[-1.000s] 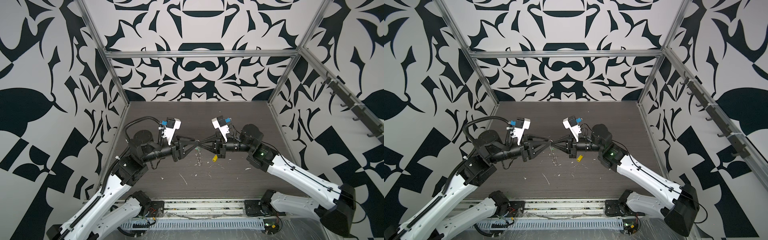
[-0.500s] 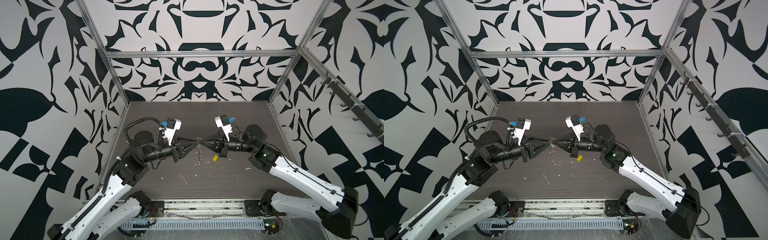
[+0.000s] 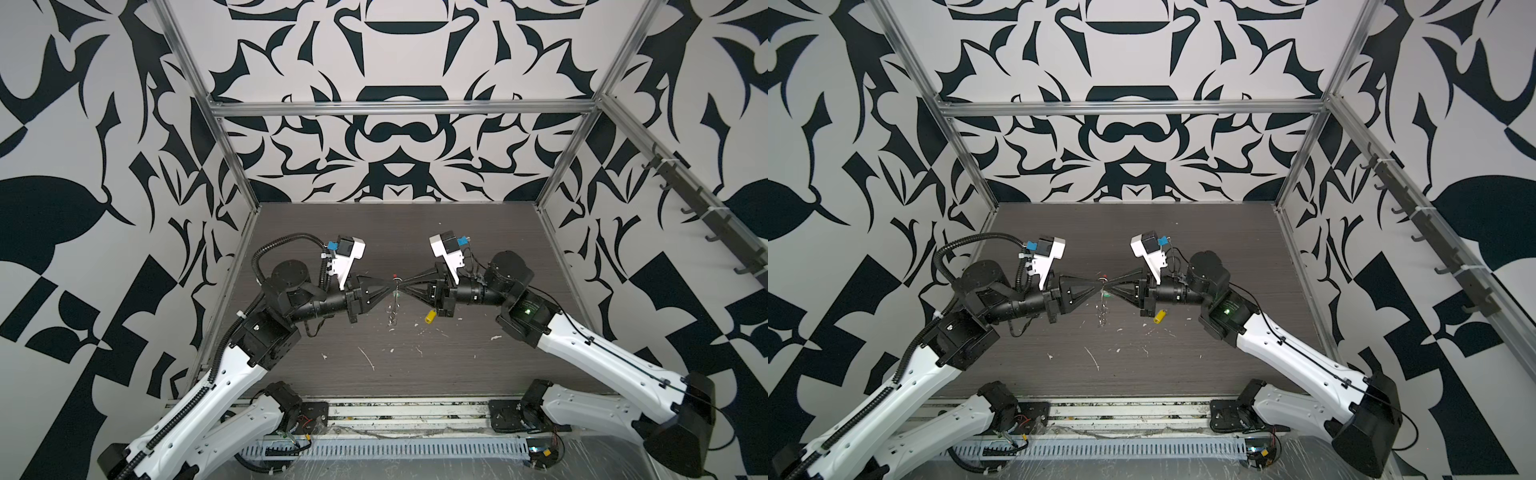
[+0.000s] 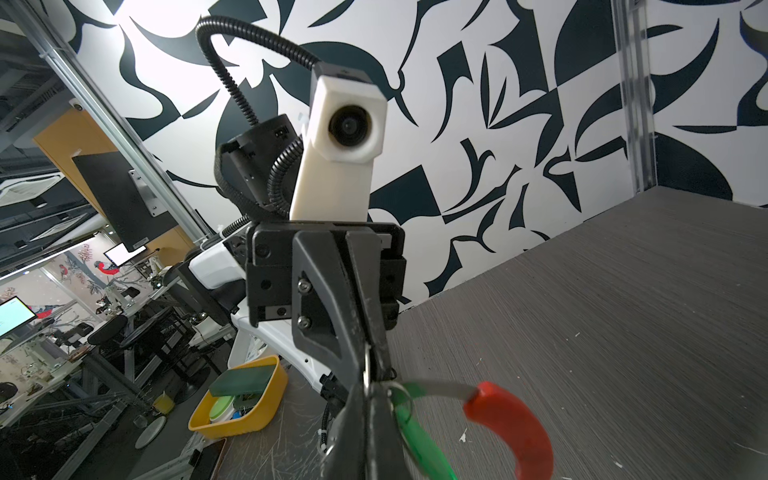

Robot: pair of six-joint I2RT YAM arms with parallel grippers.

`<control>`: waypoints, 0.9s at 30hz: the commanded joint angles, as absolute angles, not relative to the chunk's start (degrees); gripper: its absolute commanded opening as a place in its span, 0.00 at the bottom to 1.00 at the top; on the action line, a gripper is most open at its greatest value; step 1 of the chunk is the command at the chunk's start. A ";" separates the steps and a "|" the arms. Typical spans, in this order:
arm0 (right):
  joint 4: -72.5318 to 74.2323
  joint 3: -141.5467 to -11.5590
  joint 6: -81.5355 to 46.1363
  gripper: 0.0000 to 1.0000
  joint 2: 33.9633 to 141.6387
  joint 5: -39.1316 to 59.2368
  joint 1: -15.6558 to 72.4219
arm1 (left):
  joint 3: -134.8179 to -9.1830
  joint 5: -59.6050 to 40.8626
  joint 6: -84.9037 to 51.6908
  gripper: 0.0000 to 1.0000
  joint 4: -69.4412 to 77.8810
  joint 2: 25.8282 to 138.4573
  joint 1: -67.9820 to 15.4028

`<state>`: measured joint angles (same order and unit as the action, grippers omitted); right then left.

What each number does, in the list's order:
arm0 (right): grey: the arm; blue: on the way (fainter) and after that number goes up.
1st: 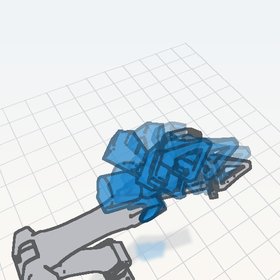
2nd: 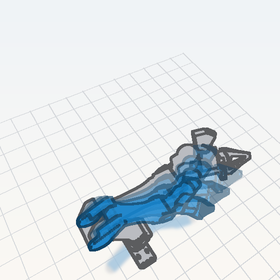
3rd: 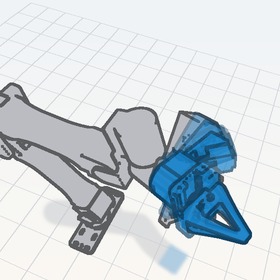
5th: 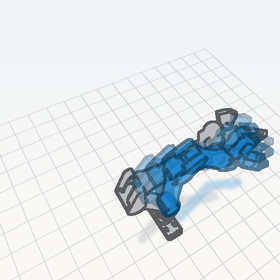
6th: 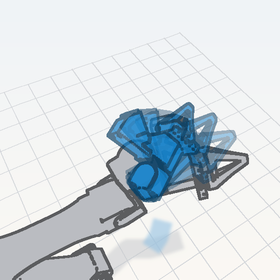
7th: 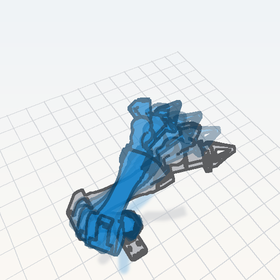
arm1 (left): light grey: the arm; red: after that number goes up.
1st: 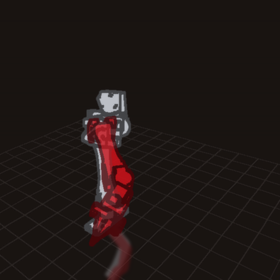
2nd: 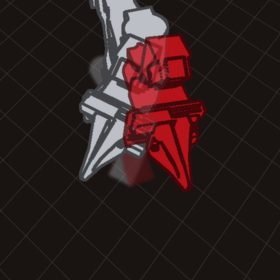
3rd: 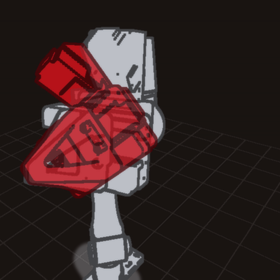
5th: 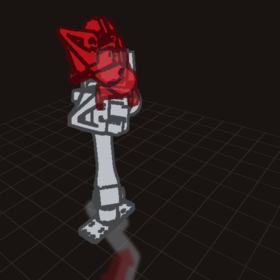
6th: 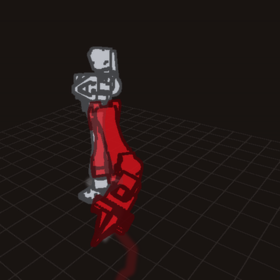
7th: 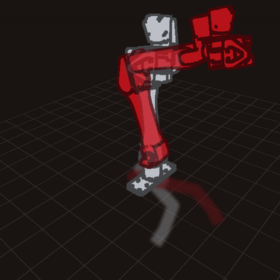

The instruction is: Remove the keys from the keyring

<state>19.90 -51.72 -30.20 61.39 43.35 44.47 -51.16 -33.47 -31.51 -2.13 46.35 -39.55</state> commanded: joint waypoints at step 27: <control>9.76 -52.20 -20.53 0.34 55.50 30.97 44.73 | -67.35 -22.45 -25.66 0.00 -30.60 50.92 -40.93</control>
